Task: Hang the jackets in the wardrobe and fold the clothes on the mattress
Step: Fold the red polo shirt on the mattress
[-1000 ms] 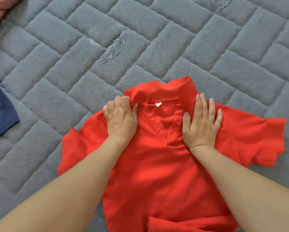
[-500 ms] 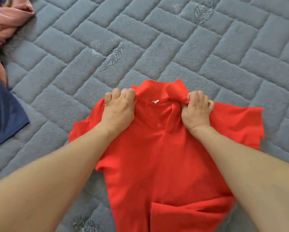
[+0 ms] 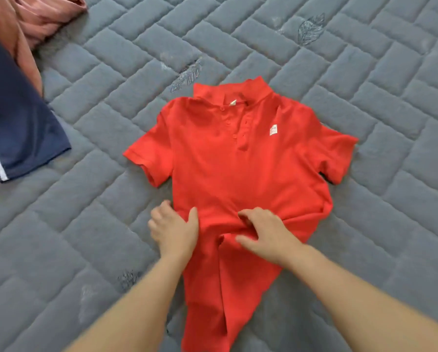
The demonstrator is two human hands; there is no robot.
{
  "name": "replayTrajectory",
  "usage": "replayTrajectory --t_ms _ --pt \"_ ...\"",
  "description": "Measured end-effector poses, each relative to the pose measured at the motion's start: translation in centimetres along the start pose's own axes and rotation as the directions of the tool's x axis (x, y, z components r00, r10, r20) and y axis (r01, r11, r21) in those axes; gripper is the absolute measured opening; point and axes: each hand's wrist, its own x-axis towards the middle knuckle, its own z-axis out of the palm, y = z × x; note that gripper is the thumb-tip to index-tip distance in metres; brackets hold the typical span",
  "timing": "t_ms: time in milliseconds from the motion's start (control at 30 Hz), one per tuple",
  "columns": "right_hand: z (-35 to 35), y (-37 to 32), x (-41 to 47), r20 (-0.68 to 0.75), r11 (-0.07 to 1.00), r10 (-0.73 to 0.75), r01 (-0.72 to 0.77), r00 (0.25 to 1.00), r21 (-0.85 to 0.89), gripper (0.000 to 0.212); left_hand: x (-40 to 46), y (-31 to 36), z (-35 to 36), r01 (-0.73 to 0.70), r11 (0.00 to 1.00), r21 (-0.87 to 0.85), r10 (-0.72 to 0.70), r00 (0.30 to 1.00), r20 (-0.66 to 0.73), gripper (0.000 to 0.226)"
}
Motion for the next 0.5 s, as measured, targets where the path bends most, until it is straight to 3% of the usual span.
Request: replayTrajectory --t_ms 67,133,200,267,333,400,433,500 --pt "1.4 0.4 -2.5 0.096 0.999 0.039 -0.036 0.995 -0.035 0.025 -2.6 -2.4 0.7 0.097 0.984 -0.148 -0.094 0.995 0.026 0.054" --pt "1.0 0.6 -3.8 0.296 0.976 0.191 -0.149 0.936 -0.161 0.012 -3.4 -2.7 0.5 0.151 0.959 -0.241 -0.115 0.981 0.158 0.039" --pt "0.0 0.9 -4.9 0.523 0.896 0.414 -0.231 0.745 -0.379 0.026 -3.4 -1.4 -0.5 0.265 0.85 -0.456 -0.092 0.926 0.367 0.024" --pt "-0.8 1.8 -6.3 0.607 0.78 0.625 -0.346 0.491 -0.522 0.032 -3.2 -0.1 -1.5 0.426 0.679 -0.597 -0.054 0.841 0.539 0.007" --pt "-1.6 3.3 -7.7 0.582 0.649 0.728 -0.64 0.363 -0.412 0.037 -3.2 0.4 -2.2 0.555 0.597 -0.579 -0.018 0.731 0.682 0.011" --pt "-1.6 5.8 -8.4 0.57 0.426 0.76 -0.902 0.313 -0.073 0.064 -3.7 0.0 -2.7 0.602 0.667 -0.439 -0.022 0.605 0.796 0.029" --pt "-1.5 6.4 -8.5 0.562 0.334 0.761 -0.938 0.325 0.091 0.073 -4.2 -0.3 -3.1 0.619 0.704 -0.349 -0.045 0.529 0.847 0.039" --pt "-0.6 6.4 -8.6 0.471 0.339 0.774 -0.905 0.424 0.257 0.066 -5.0 -1.3 -3.8 0.659 0.708 -0.254 -0.054 0.409 0.911 0.045"
